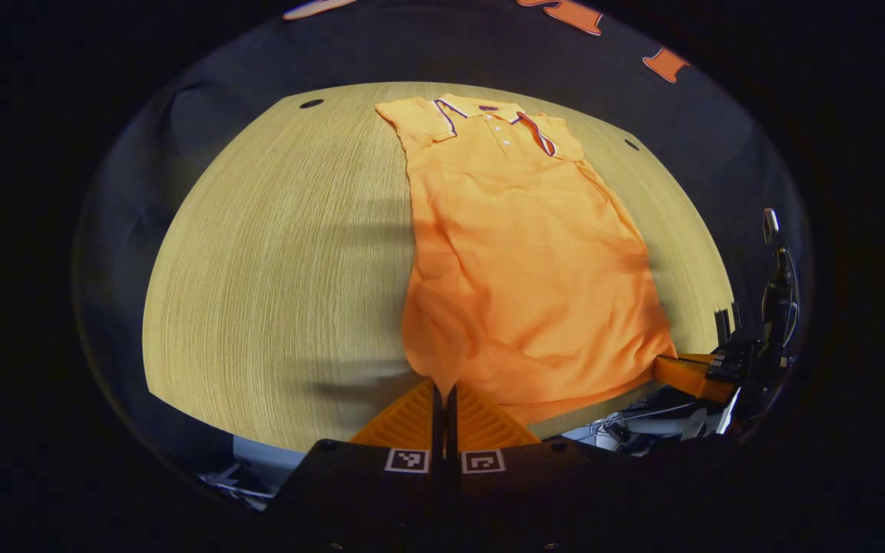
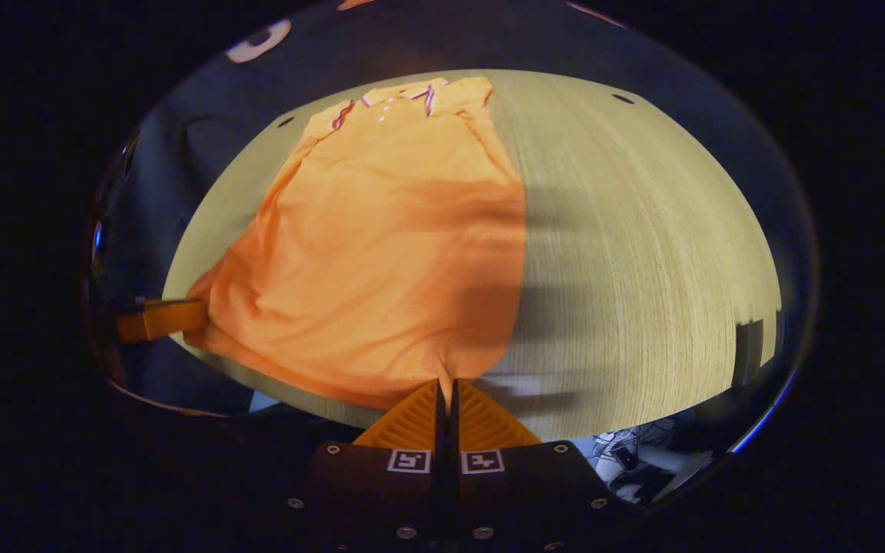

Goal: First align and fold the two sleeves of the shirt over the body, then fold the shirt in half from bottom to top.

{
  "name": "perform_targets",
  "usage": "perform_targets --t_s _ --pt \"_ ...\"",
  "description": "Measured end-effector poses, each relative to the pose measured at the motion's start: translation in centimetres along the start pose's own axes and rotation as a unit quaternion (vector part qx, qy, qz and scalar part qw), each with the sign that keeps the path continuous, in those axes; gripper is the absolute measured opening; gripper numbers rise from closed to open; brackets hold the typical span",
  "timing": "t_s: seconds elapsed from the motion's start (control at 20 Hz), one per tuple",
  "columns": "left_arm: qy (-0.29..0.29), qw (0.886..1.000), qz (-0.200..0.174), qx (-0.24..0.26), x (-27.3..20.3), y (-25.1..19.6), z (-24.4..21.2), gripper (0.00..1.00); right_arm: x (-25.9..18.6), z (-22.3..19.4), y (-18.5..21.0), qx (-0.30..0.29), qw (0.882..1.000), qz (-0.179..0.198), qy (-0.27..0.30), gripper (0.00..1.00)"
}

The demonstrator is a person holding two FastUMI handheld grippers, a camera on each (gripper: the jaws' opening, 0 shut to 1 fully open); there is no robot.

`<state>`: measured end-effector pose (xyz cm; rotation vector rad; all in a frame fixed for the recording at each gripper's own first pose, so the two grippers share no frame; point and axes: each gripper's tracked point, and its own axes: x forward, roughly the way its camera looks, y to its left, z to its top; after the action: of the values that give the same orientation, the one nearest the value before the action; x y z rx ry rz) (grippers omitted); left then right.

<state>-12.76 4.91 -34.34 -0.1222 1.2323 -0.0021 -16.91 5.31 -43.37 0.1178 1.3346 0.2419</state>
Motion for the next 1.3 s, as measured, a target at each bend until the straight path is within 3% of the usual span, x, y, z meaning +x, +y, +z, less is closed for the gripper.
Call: perform_targets --t_s 0.05,0.1,0.2,0.3,0.75,1.05,1.3 --pt "0.000 1.000 -0.003 -0.002 -0.1 -0.1 0.2 0.01 -0.1 0.9 -0.8 0.007 1.000 -0.013 -0.013 0.00" --pt "-0.002 1.000 -0.003 -0.002 -0.1 -0.2 0.3 0.01 -0.4 1.3 0.0 0.007 1.000 0.004 -0.009 0.01" --pt "-0.012 1.000 -0.008 -0.002 -0.4 -0.6 1.2 0.01 -1.3 2.9 0.1 -0.010 1.000 0.001 -0.024 0.01" --pt "-0.036 0.999 -0.026 -0.006 -1.3 -1.4 3.5 0.01 -2.3 5.4 0.9 -0.018 0.999 0.008 -0.049 0.00" --pt "-0.093 0.995 -0.042 0.002 -2.2 -2.5 12.8 0.01 -4.2 15.7 0.3 -0.014 0.993 0.023 -0.118 0.01" --pt "-0.136 0.990 -0.045 0.020 -3.5 -2.0 20.4 0.01 -5.3 23.5 0.0 -0.022 0.986 0.010 -0.166 0.00" --pt "-0.136 0.990 -0.046 0.014 -1.8 -0.1 25.4 0.01 -5.1 28.9 0.1 -0.029 0.982 -0.005 -0.187 0.00"
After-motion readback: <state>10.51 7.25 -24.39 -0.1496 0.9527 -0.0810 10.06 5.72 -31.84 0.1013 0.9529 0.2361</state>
